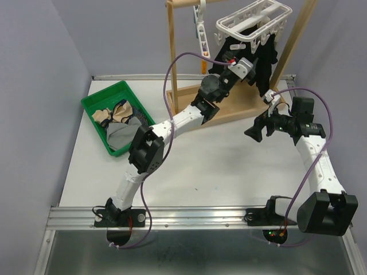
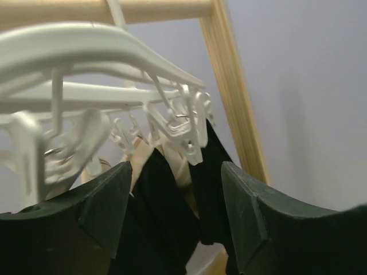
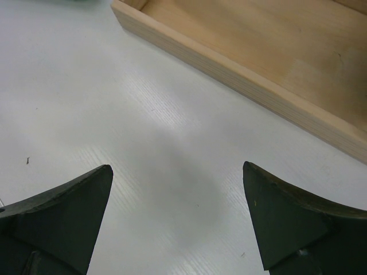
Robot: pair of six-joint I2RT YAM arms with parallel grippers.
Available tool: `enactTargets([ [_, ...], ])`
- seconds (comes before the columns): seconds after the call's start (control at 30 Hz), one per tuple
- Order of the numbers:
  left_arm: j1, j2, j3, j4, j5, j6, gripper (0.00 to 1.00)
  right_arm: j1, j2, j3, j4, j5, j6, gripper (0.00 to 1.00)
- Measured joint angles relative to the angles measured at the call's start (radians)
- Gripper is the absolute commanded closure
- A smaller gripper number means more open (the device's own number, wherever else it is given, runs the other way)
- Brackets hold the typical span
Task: Remove the underwear clipped to the hanger
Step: Remove the underwear from the hanger.
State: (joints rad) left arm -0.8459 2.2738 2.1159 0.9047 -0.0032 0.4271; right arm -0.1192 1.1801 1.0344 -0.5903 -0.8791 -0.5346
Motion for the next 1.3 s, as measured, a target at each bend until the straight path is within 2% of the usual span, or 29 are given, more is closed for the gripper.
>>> enactTargets([
  [0.07,-0.010,-0.053,-0.084,-0.016,0.016,-0.002,0.12,0.003,-0.013,0.000,0.000,0.006,-0.008,0.00],
  [0.1,-0.015,-0.087,-0.132,-0.021,0.031,-0.003,0.01,0.003,-0.019,-0.001,0.000,0.009,-0.012,0.00],
  [0.3,-0.041,-0.336,-0.398,-0.063,0.096,-0.037,0.01,0.004,-0.030,-0.003,0.000,0.032,-0.032,0.00],
  [0.53,-0.045,-0.591,-0.616,-0.104,0.134,-0.074,0.01,0.004,-0.030,-0.004,0.000,0.053,-0.052,0.00],
  [0.83,-0.045,-0.790,-0.873,-0.197,0.161,-0.109,0.01,0.004,-0.029,-0.022,0.000,0.071,-0.076,0.00],
  [0.93,-0.045,-0.888,-1.009,-0.238,0.171,-0.126,0.01,0.004,-0.028,-0.023,0.000,0.082,-0.082,0.00],
  [1.13,-0.049,-1.055,-1.149,-0.271,0.174,-0.146,0.01,0.004,-0.029,-0.040,0.003,0.102,-0.097,0.00],
  [1.3,-0.050,-1.256,-1.290,-0.336,0.152,-0.152,0.01,0.004,-0.043,-0.047,0.004,0.119,-0.096,0.00],
])
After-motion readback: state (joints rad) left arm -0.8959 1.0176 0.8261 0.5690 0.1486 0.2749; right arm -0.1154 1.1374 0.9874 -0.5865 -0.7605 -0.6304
